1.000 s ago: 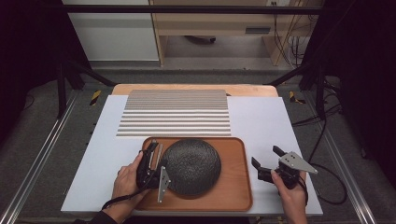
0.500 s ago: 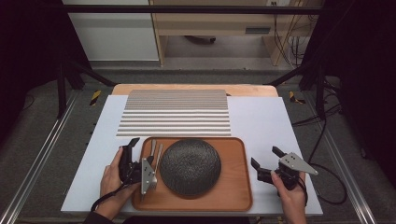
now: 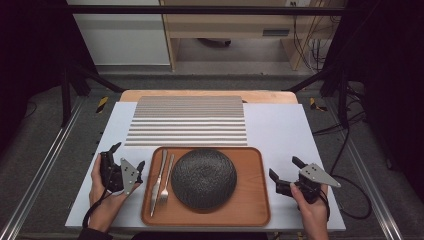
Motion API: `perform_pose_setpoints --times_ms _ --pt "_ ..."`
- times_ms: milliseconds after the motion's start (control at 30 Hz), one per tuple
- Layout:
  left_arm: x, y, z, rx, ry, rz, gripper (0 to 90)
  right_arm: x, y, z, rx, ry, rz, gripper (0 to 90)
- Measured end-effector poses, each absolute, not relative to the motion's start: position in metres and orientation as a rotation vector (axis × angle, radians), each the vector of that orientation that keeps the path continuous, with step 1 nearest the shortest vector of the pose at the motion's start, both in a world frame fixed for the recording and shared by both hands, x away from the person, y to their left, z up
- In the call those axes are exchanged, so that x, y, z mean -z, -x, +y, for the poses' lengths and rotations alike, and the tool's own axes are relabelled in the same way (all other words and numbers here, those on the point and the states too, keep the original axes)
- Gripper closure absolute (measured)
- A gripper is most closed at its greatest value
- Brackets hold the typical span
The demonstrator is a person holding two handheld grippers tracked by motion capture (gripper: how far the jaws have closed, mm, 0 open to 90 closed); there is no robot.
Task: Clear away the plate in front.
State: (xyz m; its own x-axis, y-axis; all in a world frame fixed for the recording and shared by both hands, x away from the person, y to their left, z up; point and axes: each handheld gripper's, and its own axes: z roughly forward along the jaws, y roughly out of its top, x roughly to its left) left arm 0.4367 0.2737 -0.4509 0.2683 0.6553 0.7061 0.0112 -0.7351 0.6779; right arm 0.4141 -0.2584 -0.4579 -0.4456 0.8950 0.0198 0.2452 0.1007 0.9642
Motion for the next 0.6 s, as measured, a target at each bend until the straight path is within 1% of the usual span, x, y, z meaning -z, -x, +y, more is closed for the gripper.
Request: perform_pose_setpoints --times_ms 267,600 --pt "0.449 -0.438 0.290 -1.442 -1.914 0.695 3.1 0.458 -0.414 -0.258 -1.366 -1.115 1.777 6.3" --pt "0.448 -0.440 0.307 -1.300 -1.808 0.801 3.0 0.459 -0.414 -0.258 -1.366 -1.121 1.776 6.3"
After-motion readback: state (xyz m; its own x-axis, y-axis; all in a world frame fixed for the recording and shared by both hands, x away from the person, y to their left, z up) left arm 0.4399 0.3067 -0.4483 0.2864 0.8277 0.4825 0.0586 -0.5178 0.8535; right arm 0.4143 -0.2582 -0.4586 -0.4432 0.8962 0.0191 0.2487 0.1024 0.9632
